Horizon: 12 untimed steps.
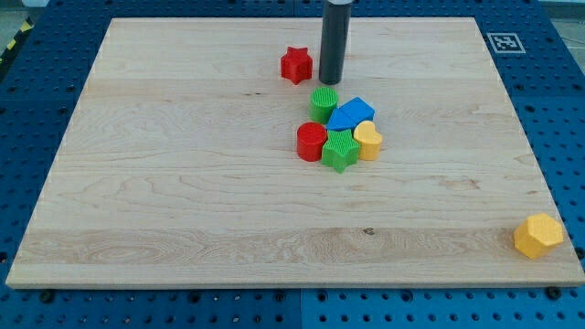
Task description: Push the red star towards the top left of the board
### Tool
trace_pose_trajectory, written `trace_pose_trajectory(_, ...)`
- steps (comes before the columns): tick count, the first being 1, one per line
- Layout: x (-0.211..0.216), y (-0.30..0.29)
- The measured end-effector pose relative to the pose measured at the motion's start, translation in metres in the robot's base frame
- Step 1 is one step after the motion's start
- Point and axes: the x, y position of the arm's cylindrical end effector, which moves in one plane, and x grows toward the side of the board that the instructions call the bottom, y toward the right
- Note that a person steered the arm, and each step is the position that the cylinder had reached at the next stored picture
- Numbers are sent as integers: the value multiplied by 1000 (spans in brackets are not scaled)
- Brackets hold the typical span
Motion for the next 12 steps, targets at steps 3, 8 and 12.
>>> trace_pose_trajectory(3, -12, -43)
trace_pose_trajectory(8, -45, -83)
trace_pose_trajectory(12, -36, -134)
